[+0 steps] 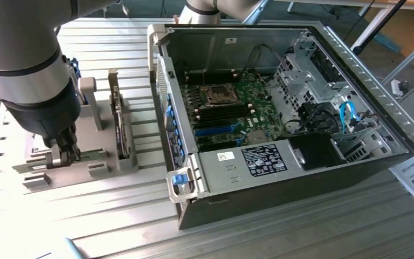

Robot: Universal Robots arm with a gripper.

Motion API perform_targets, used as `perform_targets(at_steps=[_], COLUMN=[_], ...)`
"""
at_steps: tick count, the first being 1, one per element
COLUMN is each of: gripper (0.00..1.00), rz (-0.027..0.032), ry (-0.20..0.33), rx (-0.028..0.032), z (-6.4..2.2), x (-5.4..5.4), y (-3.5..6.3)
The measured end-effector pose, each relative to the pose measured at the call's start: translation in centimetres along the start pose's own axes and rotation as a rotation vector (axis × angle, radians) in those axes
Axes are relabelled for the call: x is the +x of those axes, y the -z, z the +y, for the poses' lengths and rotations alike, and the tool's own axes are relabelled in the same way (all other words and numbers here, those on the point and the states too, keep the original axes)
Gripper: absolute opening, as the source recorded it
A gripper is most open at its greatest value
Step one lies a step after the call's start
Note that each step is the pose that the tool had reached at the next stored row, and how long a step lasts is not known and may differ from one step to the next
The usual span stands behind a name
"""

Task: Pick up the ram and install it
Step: 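Pick up the ram and move it above insertion slot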

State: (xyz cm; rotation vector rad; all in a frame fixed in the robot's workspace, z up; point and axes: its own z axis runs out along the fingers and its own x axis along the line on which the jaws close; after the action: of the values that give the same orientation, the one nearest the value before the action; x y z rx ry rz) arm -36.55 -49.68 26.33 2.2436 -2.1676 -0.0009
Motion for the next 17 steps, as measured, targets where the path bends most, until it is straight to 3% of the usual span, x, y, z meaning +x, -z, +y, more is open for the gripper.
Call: perform_targets(at_steps=[6, 17], gripper=[0.12, 0.12], rz=[0.0000, 0.0000], ry=[0.000, 0.000], rx=[-0.0001, 0.0000], z=[-0.07, -0.27], x=[0.0, 0.1], y=[1.67, 6.90])
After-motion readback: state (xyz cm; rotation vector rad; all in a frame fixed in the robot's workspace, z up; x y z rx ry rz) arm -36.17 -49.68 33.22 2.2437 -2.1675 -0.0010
